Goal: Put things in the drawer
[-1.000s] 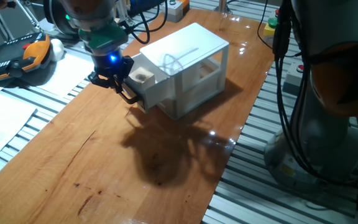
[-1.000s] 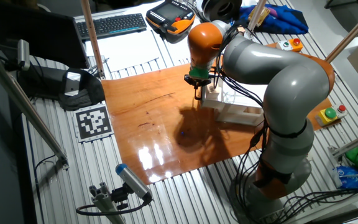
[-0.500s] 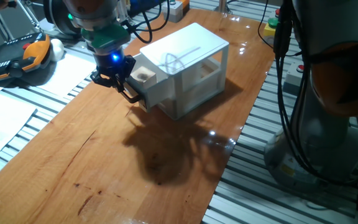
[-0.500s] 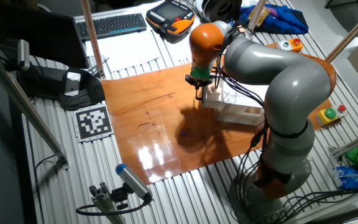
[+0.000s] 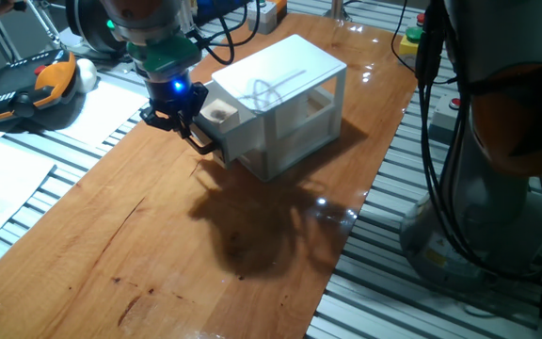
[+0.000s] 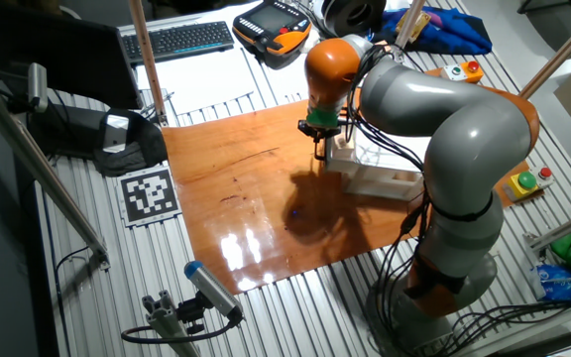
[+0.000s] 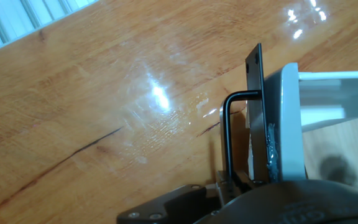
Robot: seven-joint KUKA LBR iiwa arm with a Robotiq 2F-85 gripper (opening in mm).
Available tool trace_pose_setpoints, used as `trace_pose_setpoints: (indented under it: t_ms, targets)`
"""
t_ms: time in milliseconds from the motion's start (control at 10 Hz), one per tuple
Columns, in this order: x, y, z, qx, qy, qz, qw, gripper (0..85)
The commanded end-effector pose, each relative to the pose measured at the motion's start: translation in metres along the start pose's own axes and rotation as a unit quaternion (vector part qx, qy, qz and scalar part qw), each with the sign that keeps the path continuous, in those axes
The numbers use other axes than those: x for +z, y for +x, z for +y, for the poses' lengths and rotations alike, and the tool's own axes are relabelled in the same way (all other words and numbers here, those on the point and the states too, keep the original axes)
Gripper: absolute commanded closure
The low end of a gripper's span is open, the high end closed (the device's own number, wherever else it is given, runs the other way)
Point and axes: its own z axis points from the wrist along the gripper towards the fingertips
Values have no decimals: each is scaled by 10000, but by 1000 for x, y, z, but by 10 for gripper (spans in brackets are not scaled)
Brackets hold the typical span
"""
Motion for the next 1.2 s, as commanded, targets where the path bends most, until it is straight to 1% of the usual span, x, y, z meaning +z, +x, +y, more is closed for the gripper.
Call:
trace_pose_setpoints:
  t_ms: [0, 300, 500, 800, 1100]
  targets:
    - [0, 0, -1, -3, 16, -8, 10000, 850]
    - [0, 0, -5, -19, 23, -28, 10000, 850]
    - [2, -1, -9, -57, -1, -42, 10000, 850]
    - [1, -4, -16, -113, 27, -55, 9999, 850]
    - [2, -4, -23, -143, 13, -66, 9999, 850]
